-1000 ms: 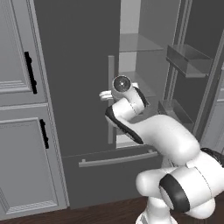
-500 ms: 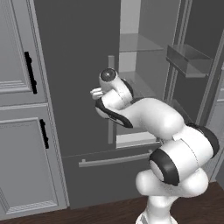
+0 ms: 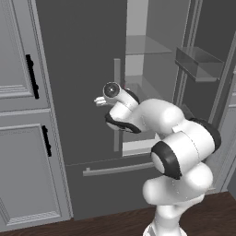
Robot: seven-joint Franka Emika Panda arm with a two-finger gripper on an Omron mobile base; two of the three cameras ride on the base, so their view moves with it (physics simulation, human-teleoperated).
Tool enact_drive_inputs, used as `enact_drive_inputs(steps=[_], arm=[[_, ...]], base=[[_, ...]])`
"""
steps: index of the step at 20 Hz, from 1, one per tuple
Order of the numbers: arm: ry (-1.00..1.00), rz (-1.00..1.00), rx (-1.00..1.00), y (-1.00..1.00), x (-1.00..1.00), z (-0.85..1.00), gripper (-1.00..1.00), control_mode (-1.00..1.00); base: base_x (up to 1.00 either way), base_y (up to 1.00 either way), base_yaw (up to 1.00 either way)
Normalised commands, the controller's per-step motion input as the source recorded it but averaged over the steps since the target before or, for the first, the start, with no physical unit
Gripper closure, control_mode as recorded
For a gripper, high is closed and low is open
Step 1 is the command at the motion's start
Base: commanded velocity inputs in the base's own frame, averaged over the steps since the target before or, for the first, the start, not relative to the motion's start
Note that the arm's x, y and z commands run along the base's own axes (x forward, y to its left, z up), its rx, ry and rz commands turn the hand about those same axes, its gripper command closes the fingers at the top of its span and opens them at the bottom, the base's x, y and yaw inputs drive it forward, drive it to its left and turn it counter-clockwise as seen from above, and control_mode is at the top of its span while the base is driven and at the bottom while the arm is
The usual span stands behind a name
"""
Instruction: Grab a lemon wedge from the fridge and one ice cube from the ice bowl, and put them in the glass of lemonade.
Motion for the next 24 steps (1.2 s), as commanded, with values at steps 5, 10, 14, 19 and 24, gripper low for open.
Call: enact_drive_inputs(steps=[5,10,14,19,24], arm=[[0.0,0.0,0.0,-0.01,0.41,-0.09,-1.0,-1.0],[0.0,0.0,0.0,0.0,0.42,-0.08,-1.0,-1.0],[-0.04,0.0,-0.02,0.0,0.32,-0.17,1.0,-1.0],[-0.01,0.0,-0.01,0.0,0.04,-0.02,1.0,-1.0],[-0.02,0.0,0.0,0.2,-0.25,0.09,1.0,-1.0]], base=[[0.0,0.0,0.0],[0.0,0.0,0.0],[0.0,0.0,0.0],[0.0,0.0,0.0],[0.0,0.0,0.0]])
